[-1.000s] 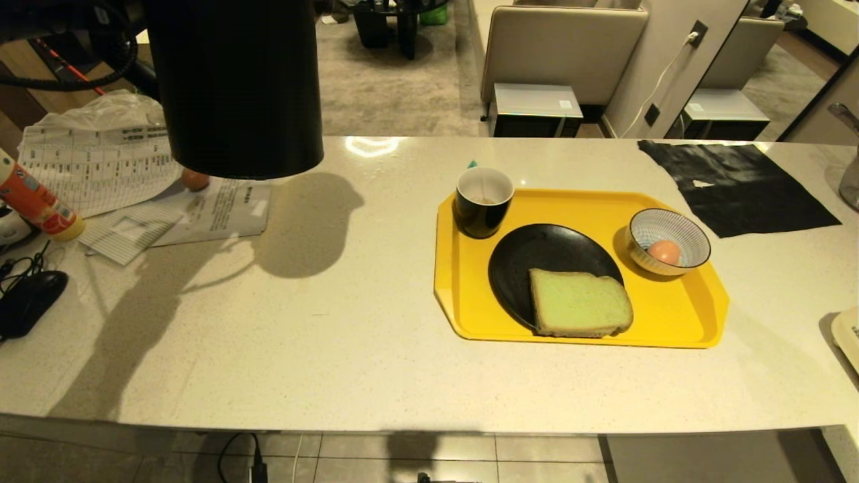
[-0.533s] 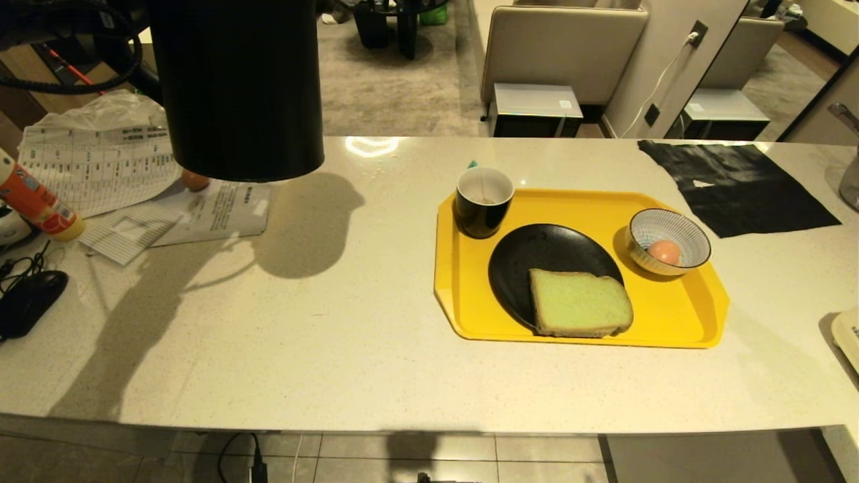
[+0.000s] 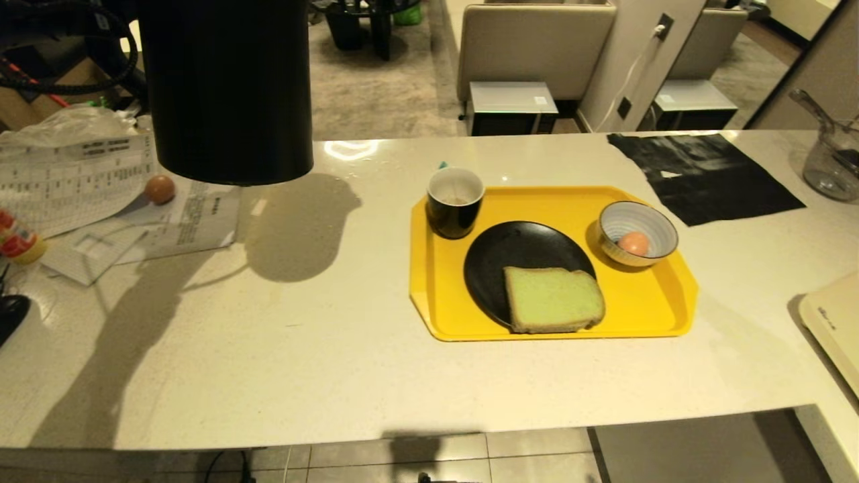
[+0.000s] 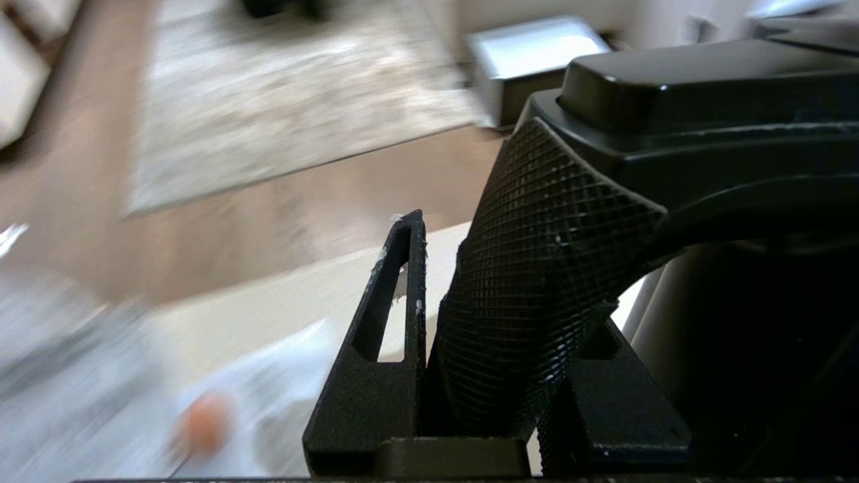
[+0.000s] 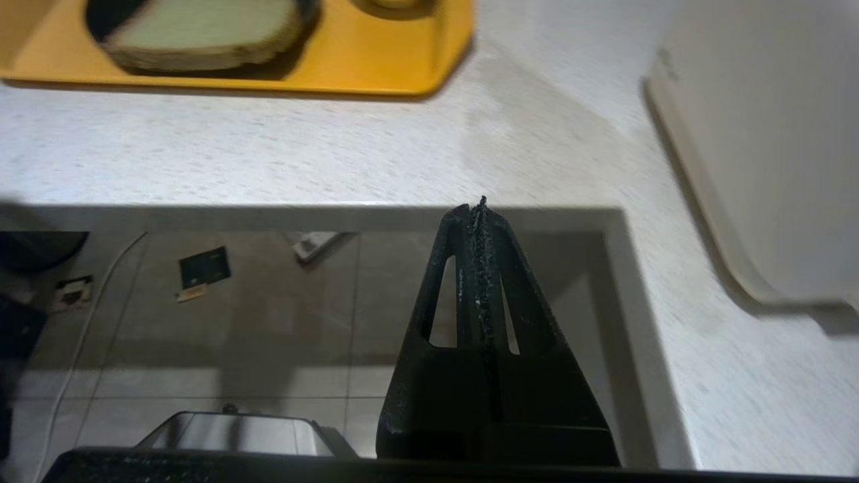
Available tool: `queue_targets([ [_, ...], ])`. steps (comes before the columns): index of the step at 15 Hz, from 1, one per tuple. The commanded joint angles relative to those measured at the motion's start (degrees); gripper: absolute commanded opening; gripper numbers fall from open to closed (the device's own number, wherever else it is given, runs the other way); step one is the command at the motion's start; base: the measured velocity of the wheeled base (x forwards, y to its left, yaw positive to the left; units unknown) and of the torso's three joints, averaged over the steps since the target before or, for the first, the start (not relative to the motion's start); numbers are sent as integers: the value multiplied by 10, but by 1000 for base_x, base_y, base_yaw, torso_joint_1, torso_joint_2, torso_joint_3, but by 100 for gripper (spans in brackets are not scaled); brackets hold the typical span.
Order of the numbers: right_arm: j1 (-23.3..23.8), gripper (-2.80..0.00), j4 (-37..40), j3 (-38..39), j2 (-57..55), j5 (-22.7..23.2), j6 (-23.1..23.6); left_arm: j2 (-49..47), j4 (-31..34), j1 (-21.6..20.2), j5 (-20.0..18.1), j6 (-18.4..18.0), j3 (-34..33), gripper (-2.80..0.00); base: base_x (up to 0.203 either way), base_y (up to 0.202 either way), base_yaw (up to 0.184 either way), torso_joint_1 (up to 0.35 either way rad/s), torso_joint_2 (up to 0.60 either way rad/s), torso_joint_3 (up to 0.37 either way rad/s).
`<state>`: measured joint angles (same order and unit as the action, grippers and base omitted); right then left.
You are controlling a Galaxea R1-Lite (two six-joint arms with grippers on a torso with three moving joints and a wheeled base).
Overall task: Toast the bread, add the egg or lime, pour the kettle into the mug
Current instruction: Pour water into a cup
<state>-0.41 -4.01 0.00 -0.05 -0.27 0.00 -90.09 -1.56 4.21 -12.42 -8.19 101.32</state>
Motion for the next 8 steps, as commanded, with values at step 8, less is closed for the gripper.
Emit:
queue_targets([
  [8, 0, -280, 0, 16, 0, 1, 3, 2, -5, 2, 2, 0, 0, -280, 0, 8, -150, 2, 4, 4],
])
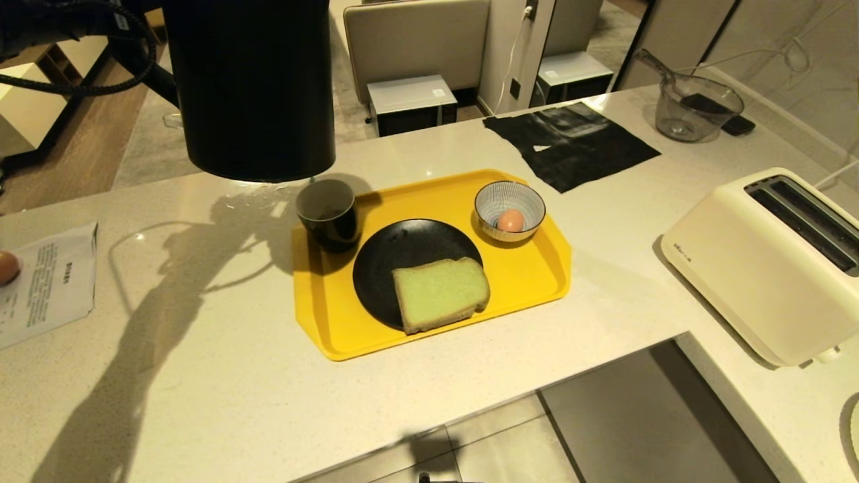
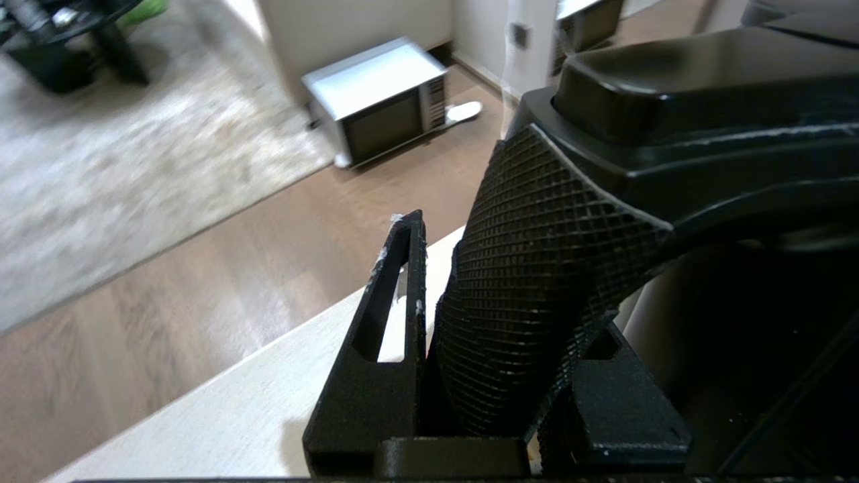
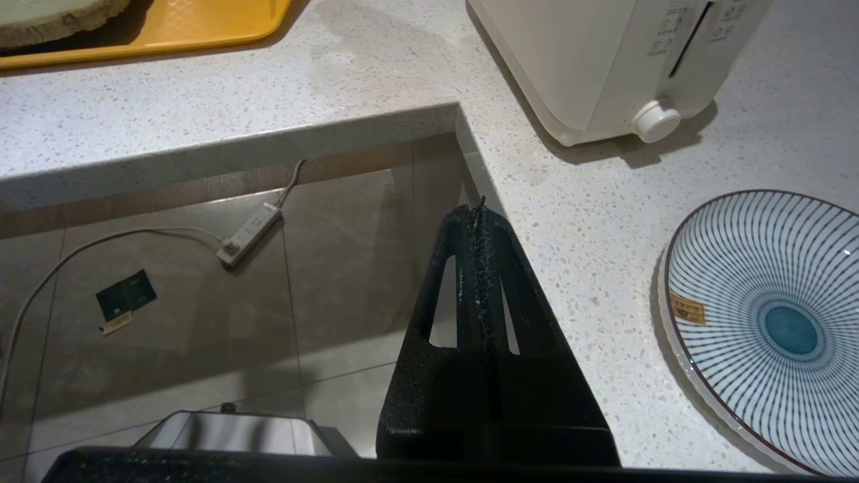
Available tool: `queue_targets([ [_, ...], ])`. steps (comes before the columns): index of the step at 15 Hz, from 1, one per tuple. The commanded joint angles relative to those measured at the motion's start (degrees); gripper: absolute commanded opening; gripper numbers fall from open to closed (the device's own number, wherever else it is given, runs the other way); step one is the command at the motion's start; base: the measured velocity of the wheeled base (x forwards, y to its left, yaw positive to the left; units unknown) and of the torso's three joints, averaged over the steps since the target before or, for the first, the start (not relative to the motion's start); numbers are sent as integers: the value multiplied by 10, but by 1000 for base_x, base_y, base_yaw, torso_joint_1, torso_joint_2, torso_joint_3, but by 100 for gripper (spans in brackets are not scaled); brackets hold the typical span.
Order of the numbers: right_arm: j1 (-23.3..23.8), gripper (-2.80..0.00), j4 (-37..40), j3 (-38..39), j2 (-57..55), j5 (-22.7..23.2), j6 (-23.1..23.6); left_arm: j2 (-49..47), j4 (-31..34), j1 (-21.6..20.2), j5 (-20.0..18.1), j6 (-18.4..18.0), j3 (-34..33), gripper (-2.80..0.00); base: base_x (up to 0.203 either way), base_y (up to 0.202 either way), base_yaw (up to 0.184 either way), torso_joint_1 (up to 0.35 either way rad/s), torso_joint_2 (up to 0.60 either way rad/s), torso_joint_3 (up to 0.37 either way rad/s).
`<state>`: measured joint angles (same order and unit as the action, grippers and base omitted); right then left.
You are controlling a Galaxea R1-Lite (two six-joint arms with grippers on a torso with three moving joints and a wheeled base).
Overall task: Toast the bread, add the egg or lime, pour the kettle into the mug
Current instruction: Pour water into a cup
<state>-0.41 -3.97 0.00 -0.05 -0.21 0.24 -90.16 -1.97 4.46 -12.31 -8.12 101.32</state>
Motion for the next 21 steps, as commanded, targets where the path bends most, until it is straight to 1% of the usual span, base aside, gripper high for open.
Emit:
queue_targets([
  [1, 0, -280, -1, 16, -1, 0, 0, 3, 0, -1, 1, -1, 0, -280, 0, 0, 0, 0, 0, 0],
  [3, 0, -280, -1, 16, 0, 0, -2, 5, 1, -2, 2, -2, 1, -280, 0, 0, 0, 0, 0, 0],
  [4, 0, -280, -1, 15, 0, 0, -2, 6, 4, -4, 2, -9, 0, -280, 0, 0, 0, 0, 0, 0],
  [7, 0, -280, -1, 16, 0, -1, -2, 5, 9, -33, 1, -47, -2, -280, 0, 0, 0, 0, 0, 0],
  [9, 0, -280, -1, 16, 0, -1, -2, 4, 20, -64, -3, -85, -19, -280, 0, 0, 0, 0, 0, 0],
  [12, 0, -280, -1, 16, 0, -1, -2, 8, 37, -97, -8, -111, -58, -280, 0, 0, 0, 0, 0, 0],
  [16, 0, -280, -1, 16, 0, -1, -2, 6, 80, -101, -10, -140, -84, -280, 0, 0, 0, 0, 0, 0],
  [18, 0, -280, -1, 16, 0, -1, -2, 5, 101, -99, -10, -141, -101, -280, 0, 0, 0, 0, 0, 0],
  [21, 0, -280, -1, 16, 0, -1, -2, 8, 117, -102, -10, -138, -98, -280, 0, 0, 0, 0, 0, 0],
])
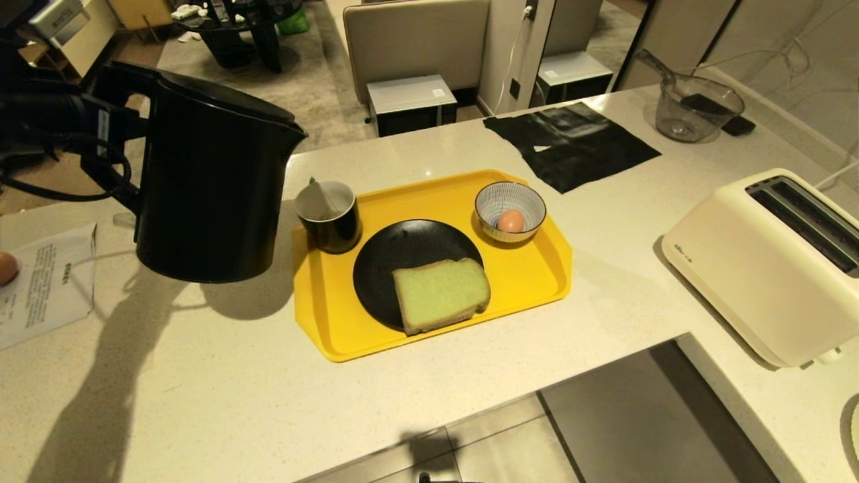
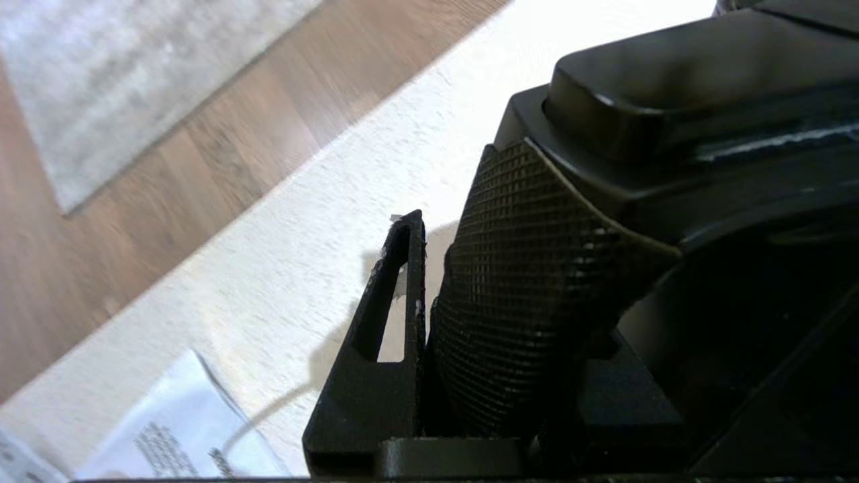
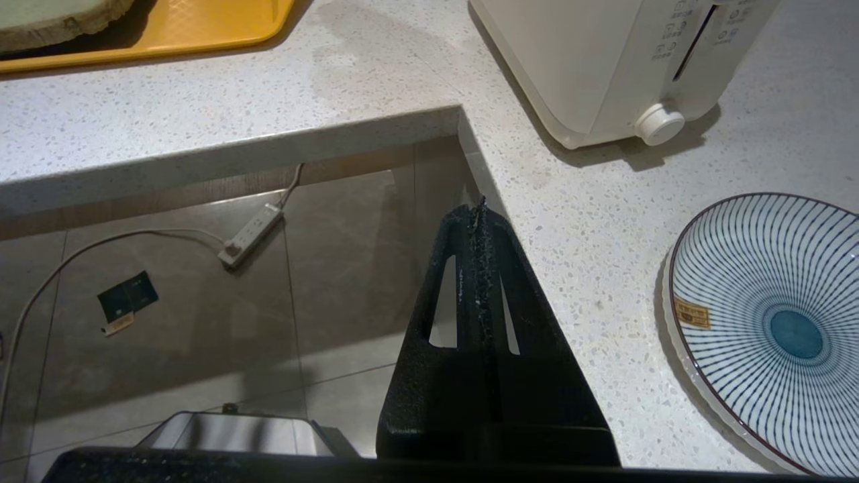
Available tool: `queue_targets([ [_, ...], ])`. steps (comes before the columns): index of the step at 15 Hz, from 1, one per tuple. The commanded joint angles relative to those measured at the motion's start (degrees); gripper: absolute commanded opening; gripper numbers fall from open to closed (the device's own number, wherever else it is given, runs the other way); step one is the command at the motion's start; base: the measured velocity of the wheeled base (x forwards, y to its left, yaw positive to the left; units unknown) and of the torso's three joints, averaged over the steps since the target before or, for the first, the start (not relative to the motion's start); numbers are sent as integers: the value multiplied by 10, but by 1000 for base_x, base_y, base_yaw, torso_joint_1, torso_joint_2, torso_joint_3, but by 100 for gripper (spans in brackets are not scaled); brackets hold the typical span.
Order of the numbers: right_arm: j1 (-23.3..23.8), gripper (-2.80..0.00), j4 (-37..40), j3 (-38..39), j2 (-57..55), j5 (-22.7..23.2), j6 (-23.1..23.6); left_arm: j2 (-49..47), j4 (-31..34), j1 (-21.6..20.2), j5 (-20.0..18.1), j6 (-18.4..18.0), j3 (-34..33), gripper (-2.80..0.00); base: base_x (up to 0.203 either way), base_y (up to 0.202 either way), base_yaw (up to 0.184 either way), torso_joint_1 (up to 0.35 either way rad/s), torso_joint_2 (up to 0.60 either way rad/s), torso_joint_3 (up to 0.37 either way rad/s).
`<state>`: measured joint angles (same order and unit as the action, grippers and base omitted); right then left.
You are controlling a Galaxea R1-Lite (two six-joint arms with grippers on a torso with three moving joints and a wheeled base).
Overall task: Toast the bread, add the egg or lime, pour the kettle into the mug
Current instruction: Pour water into a cup
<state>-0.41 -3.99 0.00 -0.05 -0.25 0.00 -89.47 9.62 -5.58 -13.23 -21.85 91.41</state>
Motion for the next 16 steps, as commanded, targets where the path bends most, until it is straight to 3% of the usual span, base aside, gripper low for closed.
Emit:
queue_targets([
  [1, 0, -280, -1, 16, 0, 0, 0, 1, 1, -3, -1, 0, 3, -280, 0, 0, 0, 0, 0, 0],
  [7, 0, -280, -1, 15, 0, 0, 0, 20, 25, -37, 0, -10, 4, -280, 0, 0, 0, 0, 0, 0],
  [10, 0, -280, -1, 16, 0, 0, 0, 12, 25, -73, -7, -55, 1, -280, 0, 0, 0, 0, 0, 0],
  [14, 0, -280, -1, 16, 0, 0, 0, -20, 23, -122, -68, -129, 12, -280, 0, 0, 0, 0, 0, 0],
  [16, 0, -280, -1, 16, 0, 0, 0, -35, 23, -126, -83, -156, 24, -280, 0, 0, 0, 0, 0, 0],
])
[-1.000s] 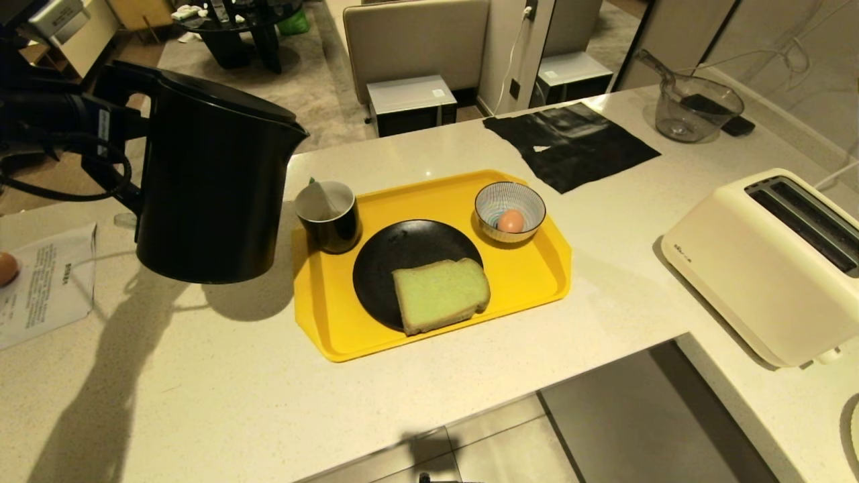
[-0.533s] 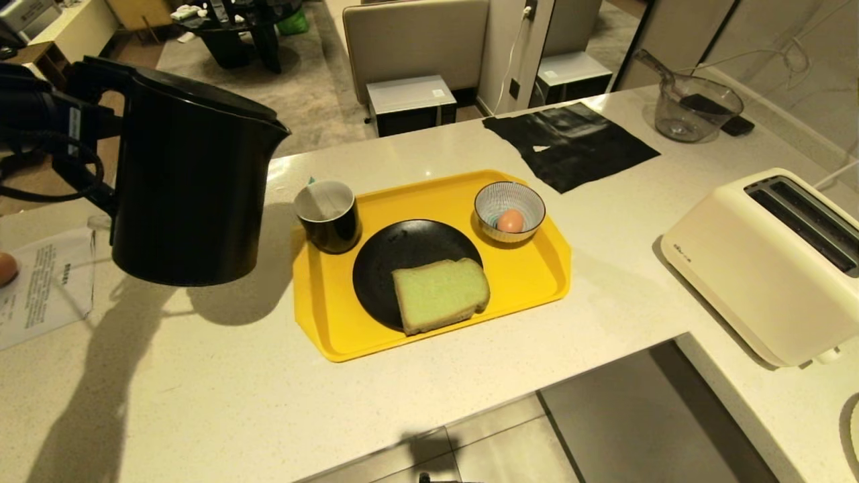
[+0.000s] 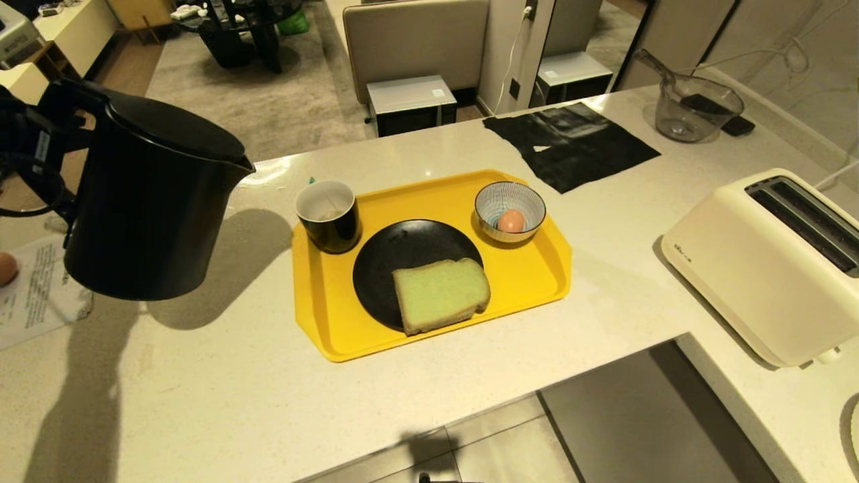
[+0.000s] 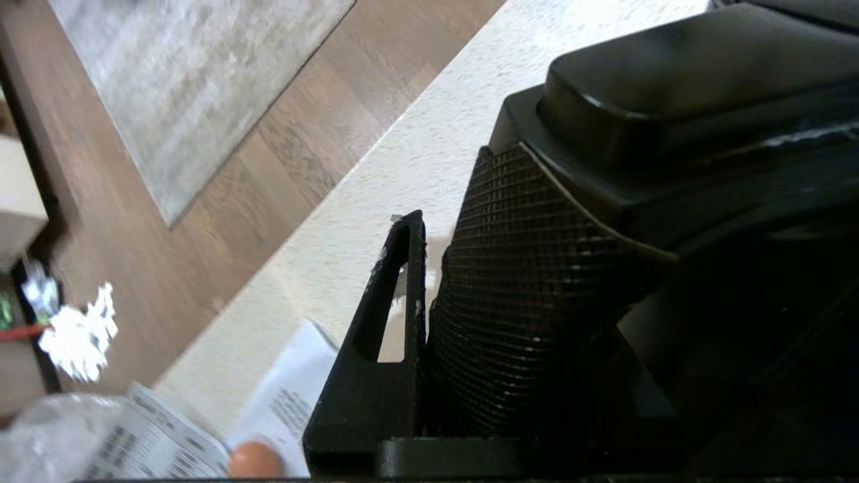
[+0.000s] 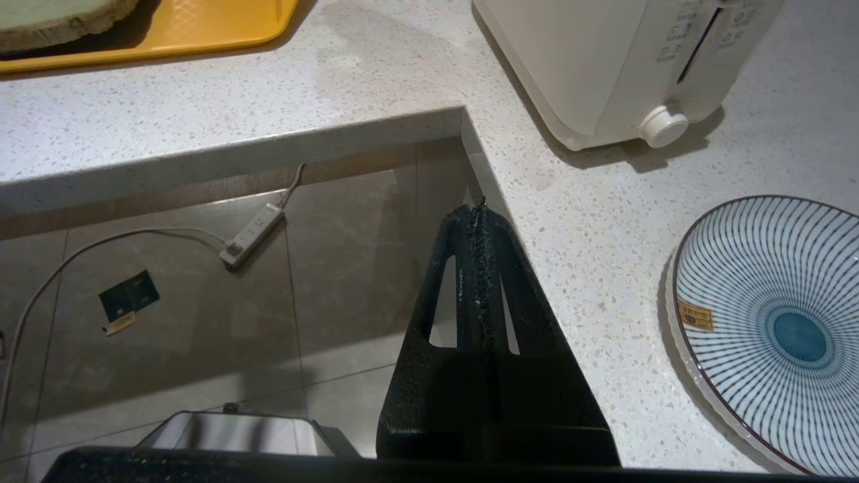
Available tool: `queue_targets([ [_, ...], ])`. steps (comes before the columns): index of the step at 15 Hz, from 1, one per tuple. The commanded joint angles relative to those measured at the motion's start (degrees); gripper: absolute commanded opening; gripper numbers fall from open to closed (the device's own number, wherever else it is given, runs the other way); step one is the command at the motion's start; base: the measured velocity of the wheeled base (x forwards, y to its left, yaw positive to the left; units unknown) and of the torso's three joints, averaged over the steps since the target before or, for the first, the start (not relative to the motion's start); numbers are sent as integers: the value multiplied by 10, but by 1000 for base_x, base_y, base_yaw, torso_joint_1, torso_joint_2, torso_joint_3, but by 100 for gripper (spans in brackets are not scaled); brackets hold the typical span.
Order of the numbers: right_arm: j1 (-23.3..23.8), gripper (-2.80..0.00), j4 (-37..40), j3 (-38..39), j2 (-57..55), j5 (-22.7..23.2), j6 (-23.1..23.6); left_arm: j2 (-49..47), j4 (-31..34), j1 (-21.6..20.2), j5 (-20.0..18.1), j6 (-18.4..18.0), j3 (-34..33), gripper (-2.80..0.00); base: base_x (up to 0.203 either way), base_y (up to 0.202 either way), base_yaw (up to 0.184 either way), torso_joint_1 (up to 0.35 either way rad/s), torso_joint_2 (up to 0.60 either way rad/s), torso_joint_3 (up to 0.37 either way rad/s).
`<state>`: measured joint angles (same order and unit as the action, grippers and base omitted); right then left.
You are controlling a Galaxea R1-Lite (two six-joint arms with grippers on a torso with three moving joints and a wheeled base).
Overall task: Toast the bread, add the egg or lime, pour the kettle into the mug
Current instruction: Pour water into a cup
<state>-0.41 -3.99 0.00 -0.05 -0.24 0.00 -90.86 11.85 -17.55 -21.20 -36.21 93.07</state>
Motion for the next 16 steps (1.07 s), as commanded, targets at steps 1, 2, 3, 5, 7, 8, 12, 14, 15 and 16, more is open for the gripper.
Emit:
queue_targets([
  [1, 0, -280, -1, 16, 0, 0, 0, -25, 1, -6, -3, -17, 7, -280, 0, 0, 0, 0, 0, 0],
  [2, 0, -280, -1, 16, -1, 0, 0, -29, 0, -6, -3, -25, 8, -280, 0, 0, 0, 0, 0, 0],
  [3, 0, -280, -1, 16, 0, 0, 0, -35, 0, -6, -3, -35, 14, -280, 0, 0, 0, 0, 0, 0],
  [5, 0, -280, -1, 16, 0, 0, 0, -52, -2, -4, -2, -44, 38, -280, 0, 0, 0, 0, 0, 0],
  [7, 0, -280, -1, 16, 0, 0, 0, -67, -4, 2, -1, -42, 68, -280, 0, 0, 0, 0, 0, 0],
  [8, 0, -280, -1, 16, 0, 0, 0, -71, -4, 5, 1, -42, 76, -280, 0, 0, 0, 0, 0, 0],
  [12, 0, -280, -1, 16, 0, 0, 0, -89, -29, 24, 20, -41, 88, -280, 0, 0, 0, 0, 0, 0],
  [14, 0, -280, -1, 16, 0, 0, 0, -101, -44, 46, 31, -40, 102, -280, 0, 0, 0, 0, 0, 0],
  [15, 0, -280, -1, 16, 0, 0, 0, -105, -45, 56, 39, -40, 108, -280, 0, 0, 0, 0, 0, 0],
  [16, 0, -280, -1, 15, 0, 0, 0, -111, -47, 64, 43, -40, 113, -280, 0, 0, 0, 0, 0, 0],
])
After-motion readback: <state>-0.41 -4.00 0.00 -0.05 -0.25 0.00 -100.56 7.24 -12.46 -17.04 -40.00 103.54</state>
